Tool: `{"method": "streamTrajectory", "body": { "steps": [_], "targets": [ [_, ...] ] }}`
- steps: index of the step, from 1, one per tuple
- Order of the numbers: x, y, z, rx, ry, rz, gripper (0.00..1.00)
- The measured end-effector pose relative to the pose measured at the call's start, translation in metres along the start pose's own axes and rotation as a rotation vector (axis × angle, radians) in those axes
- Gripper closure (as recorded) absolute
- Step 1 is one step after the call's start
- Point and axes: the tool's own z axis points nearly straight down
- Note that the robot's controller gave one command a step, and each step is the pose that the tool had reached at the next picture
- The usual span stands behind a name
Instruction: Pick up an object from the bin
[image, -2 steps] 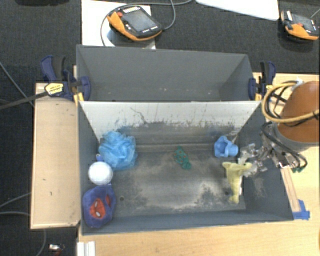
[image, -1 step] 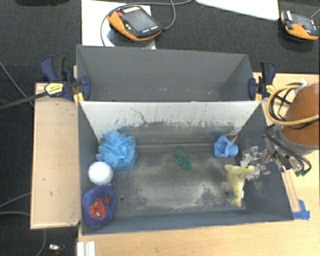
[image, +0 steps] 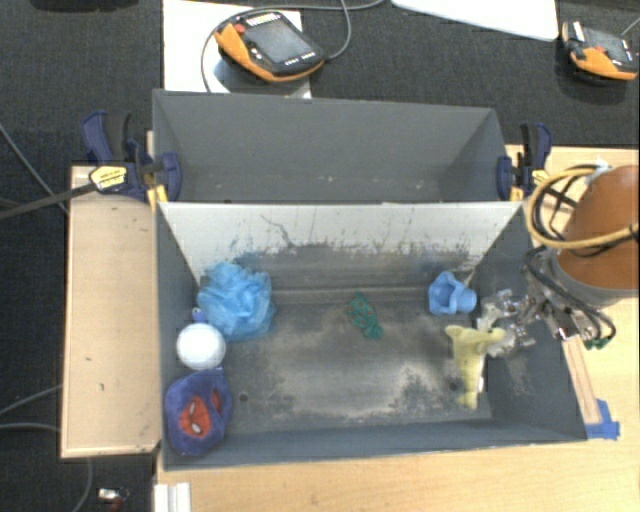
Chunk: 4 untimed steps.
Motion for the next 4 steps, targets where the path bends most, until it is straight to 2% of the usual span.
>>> {"method": "streamTrajectory", "body": {
  "steps": [1, 2, 3, 4],
  "targets": [
    [0.015, 0.007, 0.024, -0.001, 0.001, -0.001, 1.0],
    [0.011, 0.021, -0.02, -0.001, -0.001, 0.007, 1.0],
    [0.017, 0.021, -0.034, 0.0, -0.002, 0.017, 1.0],
    [0.004, 0.033, -0.036, 0.002, -0.011, 0.024, 1.0]
  ]
}}
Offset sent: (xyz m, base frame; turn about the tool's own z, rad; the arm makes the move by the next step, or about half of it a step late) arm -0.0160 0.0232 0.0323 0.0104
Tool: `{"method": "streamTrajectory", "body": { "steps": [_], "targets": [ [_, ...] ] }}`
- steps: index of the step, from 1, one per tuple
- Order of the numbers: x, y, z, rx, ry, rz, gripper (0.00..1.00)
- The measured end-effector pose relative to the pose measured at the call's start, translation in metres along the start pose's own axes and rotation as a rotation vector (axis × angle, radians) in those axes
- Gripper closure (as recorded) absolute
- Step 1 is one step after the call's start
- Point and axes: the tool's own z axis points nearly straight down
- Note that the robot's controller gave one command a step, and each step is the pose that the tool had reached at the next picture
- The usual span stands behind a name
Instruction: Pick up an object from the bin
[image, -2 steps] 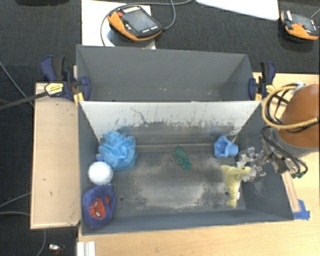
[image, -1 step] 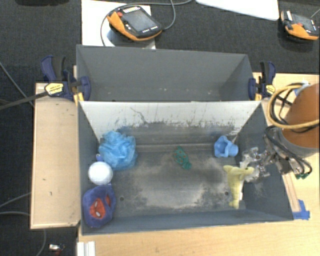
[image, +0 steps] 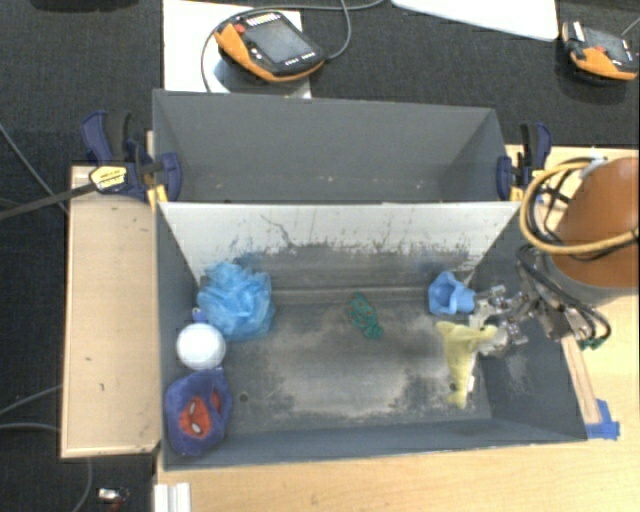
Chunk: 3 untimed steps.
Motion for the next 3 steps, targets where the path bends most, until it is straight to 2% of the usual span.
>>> {"method": "streamTrajectory", "body": {
  "steps": [1, 2, 3],
  "targets": [
    [0.005, -0.005, 0.002, -0.001, 0.006, 0.013, 1.0],
    [0.008, 0.0, 0.004, 0.0, 0.002, 0.002, 1.0],
    [0.027, -0.015, 0.017, 0.0, 0.004, 0.024, 1.0]
  ]
}}
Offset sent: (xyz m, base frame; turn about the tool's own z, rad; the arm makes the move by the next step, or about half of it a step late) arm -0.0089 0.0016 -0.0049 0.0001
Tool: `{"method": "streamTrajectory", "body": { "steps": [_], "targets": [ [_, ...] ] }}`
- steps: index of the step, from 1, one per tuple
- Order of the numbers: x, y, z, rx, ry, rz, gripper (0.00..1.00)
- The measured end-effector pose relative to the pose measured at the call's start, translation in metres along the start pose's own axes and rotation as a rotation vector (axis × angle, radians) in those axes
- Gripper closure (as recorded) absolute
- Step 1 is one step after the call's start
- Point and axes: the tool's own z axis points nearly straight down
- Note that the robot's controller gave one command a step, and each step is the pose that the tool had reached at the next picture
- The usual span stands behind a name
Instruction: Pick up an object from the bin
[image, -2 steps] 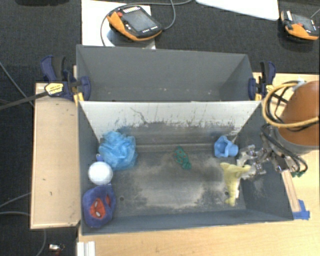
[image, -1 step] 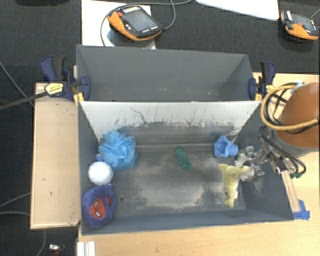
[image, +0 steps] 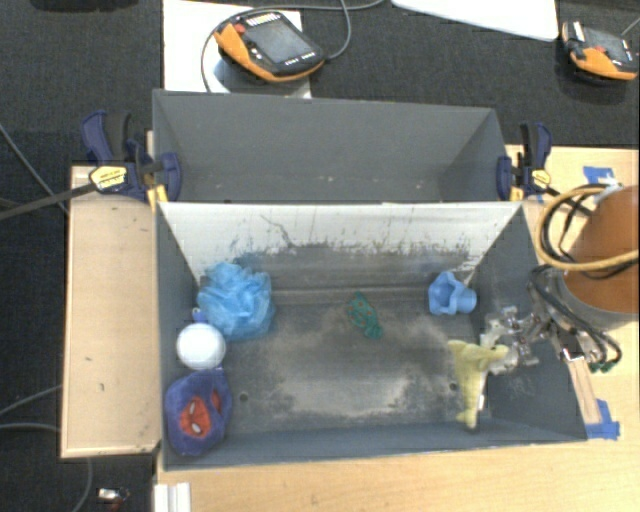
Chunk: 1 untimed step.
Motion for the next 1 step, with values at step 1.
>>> {"method": "streamTrajectory", "body": {
  "steps": [1],
  "targets": [
    [-0.0111, -0.0223, -0.0163, 0.002, -0.009, -0.005, 1.0]
  ]
}}
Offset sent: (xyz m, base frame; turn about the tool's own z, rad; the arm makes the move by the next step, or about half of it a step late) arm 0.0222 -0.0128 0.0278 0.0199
